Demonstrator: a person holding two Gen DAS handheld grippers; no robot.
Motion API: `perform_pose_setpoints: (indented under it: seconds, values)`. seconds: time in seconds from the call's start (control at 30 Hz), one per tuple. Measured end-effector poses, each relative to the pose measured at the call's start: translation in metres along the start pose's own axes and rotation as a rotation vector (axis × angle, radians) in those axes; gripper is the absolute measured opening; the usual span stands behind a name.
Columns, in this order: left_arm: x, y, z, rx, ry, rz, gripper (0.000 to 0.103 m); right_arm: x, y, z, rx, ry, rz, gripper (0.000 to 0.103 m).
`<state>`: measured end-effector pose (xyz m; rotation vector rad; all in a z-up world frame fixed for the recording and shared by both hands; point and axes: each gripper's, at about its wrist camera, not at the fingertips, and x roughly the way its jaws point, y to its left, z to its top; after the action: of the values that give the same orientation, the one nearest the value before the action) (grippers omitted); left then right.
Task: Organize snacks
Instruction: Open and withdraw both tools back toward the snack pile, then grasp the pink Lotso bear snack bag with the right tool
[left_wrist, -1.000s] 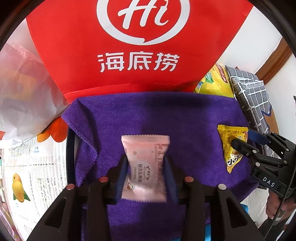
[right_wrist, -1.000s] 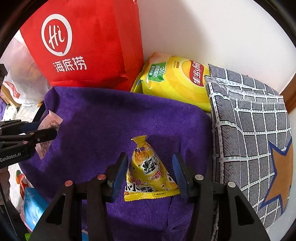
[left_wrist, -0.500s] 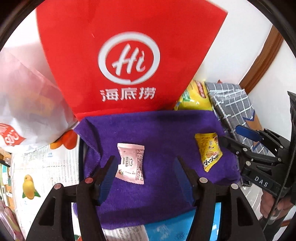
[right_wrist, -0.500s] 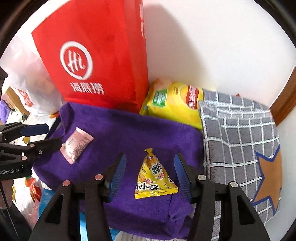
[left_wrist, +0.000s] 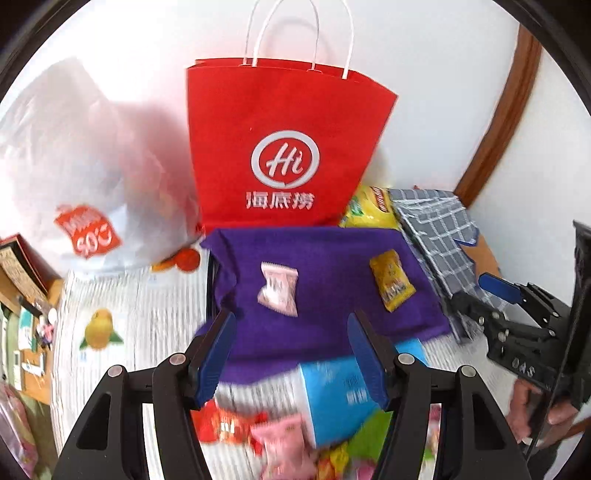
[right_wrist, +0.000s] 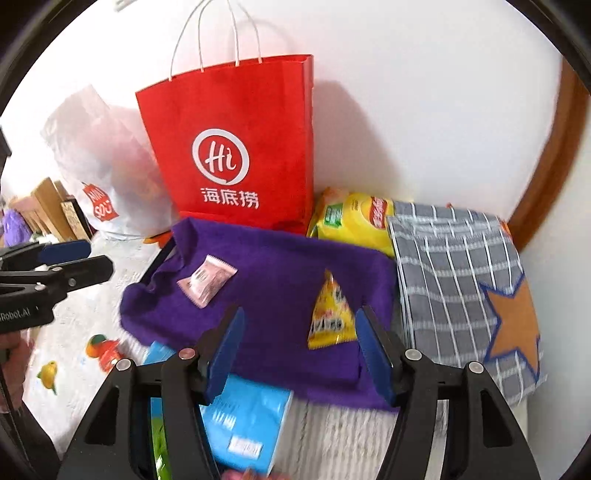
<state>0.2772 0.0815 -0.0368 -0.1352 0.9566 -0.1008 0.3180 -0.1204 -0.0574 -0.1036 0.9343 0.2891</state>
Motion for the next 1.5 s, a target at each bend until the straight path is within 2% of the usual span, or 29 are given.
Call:
perform_pose_setpoints:
  seconds: [0.13, 0.27, 0.4, 0.57, 0.67, 0.83, 0.93, 1.03, 1.5]
  values:
    - [-0.016, 0.005, -0.026, -0.019, -0.001, 0.018, 0.061, -0.026, -0.01, -0.03, 0.07, -0.056, -0.007, 0.062]
    - [-0.027, 0.012, -0.051, -0.05, 0.004, 0.031, 0.061, -0.037, -0.02, -0.059, 0.132, -0.034, 0.045, 0.062]
    - [-0.031, 0.016, -0.075, -0.078, 0.027, 0.017, 0.063, -0.045, -0.018, -0.095, 0.121, -0.019, 0.036, 0.062]
    - [-0.036, 0.016, -0.096, -0.081, 0.043, 0.03, 0.063, -0.048, -0.011, -0.133, 0.12, 0.024, 0.121, 0.062]
    - [-0.04, 0.015, -0.103, -0.082, 0.042, 0.032, 0.064, -0.051, 0.002, -0.149, 0.073, 0.024, 0.145, 0.062]
    - [-0.044, 0.015, -0.113, -0.074, 0.041, 0.042, 0.066, -0.048, 0.015, -0.165, 0.027, 0.043, 0.206, 0.062]
    - [-0.044, 0.017, -0.118, -0.076, 0.047, 0.04, 0.066, -0.035, 0.018, -0.173, 0.042, 0.085, 0.234, 0.055]
    - [-0.042, 0.02, -0.122, -0.077, 0.055, 0.043, 0.066, -0.025, 0.024, -0.179, 0.026, 0.119, 0.247, 0.054]
    - [-0.033, 0.036, -0.129, -0.092, 0.075, 0.024, 0.066, -0.006, 0.044, -0.191, -0.106, 0.22, 0.243, 0.054]
